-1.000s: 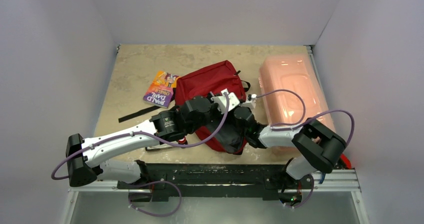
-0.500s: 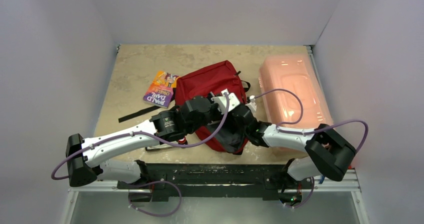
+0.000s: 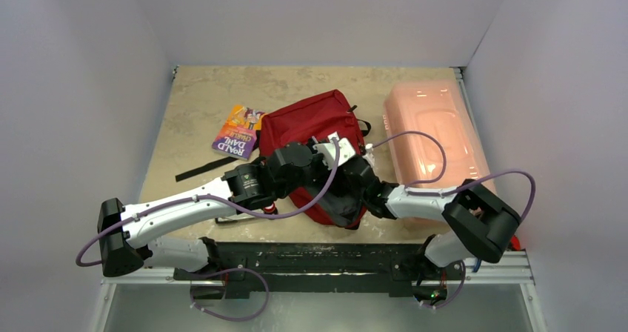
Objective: Pack the student bag
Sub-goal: Place the book in the student bag.
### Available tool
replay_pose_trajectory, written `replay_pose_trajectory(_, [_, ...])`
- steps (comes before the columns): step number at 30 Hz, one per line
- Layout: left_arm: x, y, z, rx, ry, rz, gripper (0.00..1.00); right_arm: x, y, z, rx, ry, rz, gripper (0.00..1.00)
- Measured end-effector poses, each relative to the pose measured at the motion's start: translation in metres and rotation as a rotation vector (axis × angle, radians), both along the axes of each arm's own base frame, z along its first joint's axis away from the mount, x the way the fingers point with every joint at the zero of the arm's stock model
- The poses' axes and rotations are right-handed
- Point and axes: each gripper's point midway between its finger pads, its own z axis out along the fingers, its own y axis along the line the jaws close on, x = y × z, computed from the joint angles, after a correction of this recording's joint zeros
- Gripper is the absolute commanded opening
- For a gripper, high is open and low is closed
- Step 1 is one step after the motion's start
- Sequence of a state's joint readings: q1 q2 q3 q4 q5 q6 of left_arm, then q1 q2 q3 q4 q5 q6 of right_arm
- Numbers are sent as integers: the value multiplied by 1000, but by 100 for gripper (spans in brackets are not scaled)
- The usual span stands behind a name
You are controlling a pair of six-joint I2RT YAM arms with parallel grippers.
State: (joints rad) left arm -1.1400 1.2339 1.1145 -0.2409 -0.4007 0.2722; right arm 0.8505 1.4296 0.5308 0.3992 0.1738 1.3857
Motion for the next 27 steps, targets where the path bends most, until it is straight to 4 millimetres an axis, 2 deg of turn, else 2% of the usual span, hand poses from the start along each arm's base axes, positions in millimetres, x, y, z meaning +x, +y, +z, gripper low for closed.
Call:
replay_pose_trajectory(2, [0, 0, 0, 1, 0, -1, 0, 3, 4, -2, 14, 4, -7, 33])
replay_pose_trajectory(9, [0, 0, 0, 1, -1, -1, 0, 22, 8, 3, 66, -23, -88, 27])
replay_pose_trajectory(16, [0, 0, 0, 1, 0, -1, 0, 72, 9, 19, 111, -107, -219, 27])
replay_pose_trajectory(18, [0, 0, 0, 1, 0, -1, 0, 83, 6, 20, 112, -127, -238, 31])
replay_pose_trajectory(21, [0, 0, 0, 1, 0, -1, 0, 89, 0, 20, 90, -144, -246, 43])
replay_pose_trajectory(24, [0, 0, 0, 1, -1, -1, 0, 84, -5, 24, 46, -148, -229, 57])
replay_pose_trajectory(27, [0, 0, 0, 1, -2, 0, 0, 74, -13, 40, 17, -162, -206, 68])
